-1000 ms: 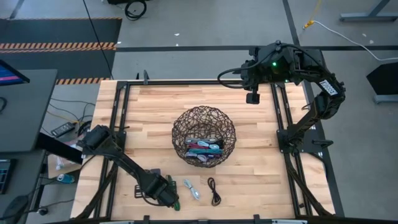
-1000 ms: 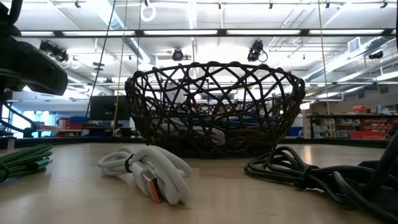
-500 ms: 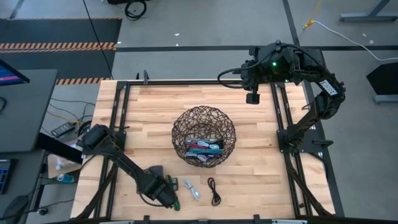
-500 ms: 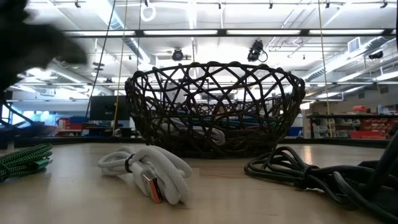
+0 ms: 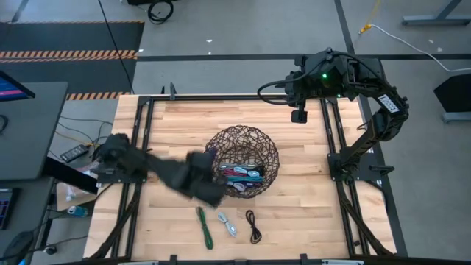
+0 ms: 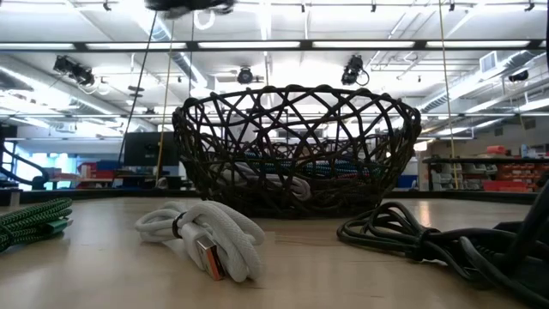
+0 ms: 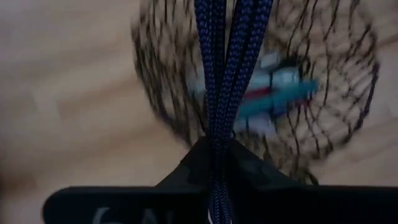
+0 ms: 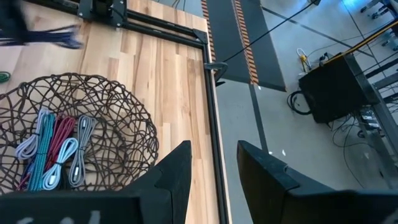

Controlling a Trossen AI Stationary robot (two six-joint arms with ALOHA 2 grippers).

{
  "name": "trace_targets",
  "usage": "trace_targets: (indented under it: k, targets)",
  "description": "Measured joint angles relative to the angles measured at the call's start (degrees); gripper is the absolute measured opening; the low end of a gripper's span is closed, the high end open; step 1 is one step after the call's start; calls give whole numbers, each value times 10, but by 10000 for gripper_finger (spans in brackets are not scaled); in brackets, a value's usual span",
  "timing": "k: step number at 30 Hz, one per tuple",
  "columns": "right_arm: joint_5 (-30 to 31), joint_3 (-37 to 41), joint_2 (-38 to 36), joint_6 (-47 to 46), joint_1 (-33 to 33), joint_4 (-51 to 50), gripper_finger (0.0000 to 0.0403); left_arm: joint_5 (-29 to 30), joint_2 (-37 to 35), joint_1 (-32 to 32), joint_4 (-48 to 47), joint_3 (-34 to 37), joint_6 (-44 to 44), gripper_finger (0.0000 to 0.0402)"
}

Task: Pick and place USB-C Cables
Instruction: Put the dark blue charger cable into the black mesh basket

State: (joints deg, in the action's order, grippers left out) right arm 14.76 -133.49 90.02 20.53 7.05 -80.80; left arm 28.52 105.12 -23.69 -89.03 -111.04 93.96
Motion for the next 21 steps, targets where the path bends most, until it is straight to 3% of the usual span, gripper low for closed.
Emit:
trace_targets:
  k: [6, 14, 18, 21]
  targets:
    - [0, 0, 0, -6, 0, 0, 135, 6, 0, 134, 17, -68, -340, 29]
    - [0, 0, 0, -72, 0, 1, 135, -140, 7, 272, 104, -46, -755, 29]
    - [1, 0, 0, -116, 0, 4, 135, -184, 10, 312, 131, -12, -893, 29]
    - [1, 0, 0, -142, 0, 12, 135, -231, 14, 334, 169, 23, -944, 29]
